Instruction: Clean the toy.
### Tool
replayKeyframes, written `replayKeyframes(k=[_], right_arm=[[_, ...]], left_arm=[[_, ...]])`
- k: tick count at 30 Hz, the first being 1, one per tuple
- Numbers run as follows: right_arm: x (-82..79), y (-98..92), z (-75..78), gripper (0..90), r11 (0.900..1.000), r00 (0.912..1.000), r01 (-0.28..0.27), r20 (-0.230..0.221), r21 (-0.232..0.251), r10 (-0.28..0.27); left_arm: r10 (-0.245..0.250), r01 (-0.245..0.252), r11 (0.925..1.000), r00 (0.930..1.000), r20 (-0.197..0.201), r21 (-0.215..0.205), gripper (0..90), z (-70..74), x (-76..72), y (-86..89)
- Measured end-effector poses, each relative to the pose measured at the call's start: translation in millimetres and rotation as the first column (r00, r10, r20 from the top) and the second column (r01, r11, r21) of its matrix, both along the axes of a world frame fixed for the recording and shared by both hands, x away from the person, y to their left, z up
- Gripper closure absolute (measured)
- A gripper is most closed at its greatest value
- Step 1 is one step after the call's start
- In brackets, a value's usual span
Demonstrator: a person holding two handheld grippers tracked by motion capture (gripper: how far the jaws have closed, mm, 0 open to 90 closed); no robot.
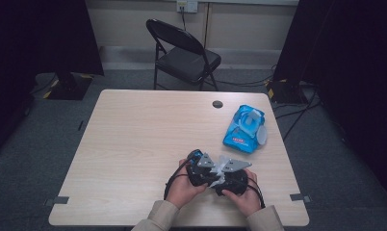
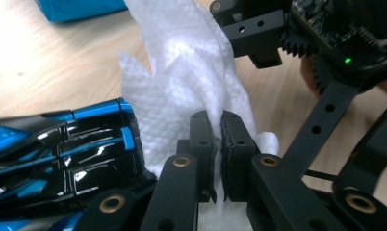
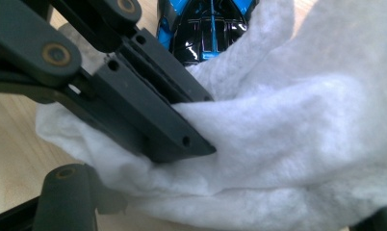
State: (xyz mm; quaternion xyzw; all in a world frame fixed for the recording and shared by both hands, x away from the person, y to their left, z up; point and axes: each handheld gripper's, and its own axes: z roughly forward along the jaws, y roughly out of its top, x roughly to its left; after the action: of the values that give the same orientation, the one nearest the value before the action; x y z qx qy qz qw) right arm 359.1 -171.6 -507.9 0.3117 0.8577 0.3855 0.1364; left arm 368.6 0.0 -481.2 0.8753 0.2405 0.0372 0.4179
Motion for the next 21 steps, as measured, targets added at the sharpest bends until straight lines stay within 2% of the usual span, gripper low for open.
replayKeyframes(k=[4, 12, 17, 18, 21], right_arm=[[0.0, -0.1, -0.1, 26.0, 1.0, 1.0, 0.0, 0.001, 0.0, 0.0], [-0.2, -0.2, -0.1, 26.1, 1.0, 1.0, 0.0, 0.001, 0.001, 0.0], [-0.2, -0.3, 0.0, 26.2, 1.0, 1.0, 0.0, 0.001, 0.001, 0.0], [-0.2, -0.3, -0.1, 26.2, 1.0, 1.0, -0.001, 0.001, 0.001, 0.001], [-0.2, -0.3, -0.1, 26.2, 1.0, 1.0, -0.001, 0.001, 0.001, 0.001]], left_arm=[[0.006, -0.006, 1.0, 1.0, 0.007, 0.001, 85.0, -0.3, -1.1, -0.5], [0.009, -0.009, 1.0, 0.9999, -0.006, -0.003, 85.5, -0.9, 0.1, 0.4], [0.02, -0.02, 0.9998, 0.9998, 0.004, -0.001, 85.7, -0.3, 1.2, 3.6], [0.028, -0.028, 0.9994, 0.9996, -0.005, -0.018, 85.8, -1.1, 2.3, 5.2], [0.027, -0.027, 0.9996, 0.9996, 0.0, -0.011, 85.8, -0.2, 2.5, 6.3]])
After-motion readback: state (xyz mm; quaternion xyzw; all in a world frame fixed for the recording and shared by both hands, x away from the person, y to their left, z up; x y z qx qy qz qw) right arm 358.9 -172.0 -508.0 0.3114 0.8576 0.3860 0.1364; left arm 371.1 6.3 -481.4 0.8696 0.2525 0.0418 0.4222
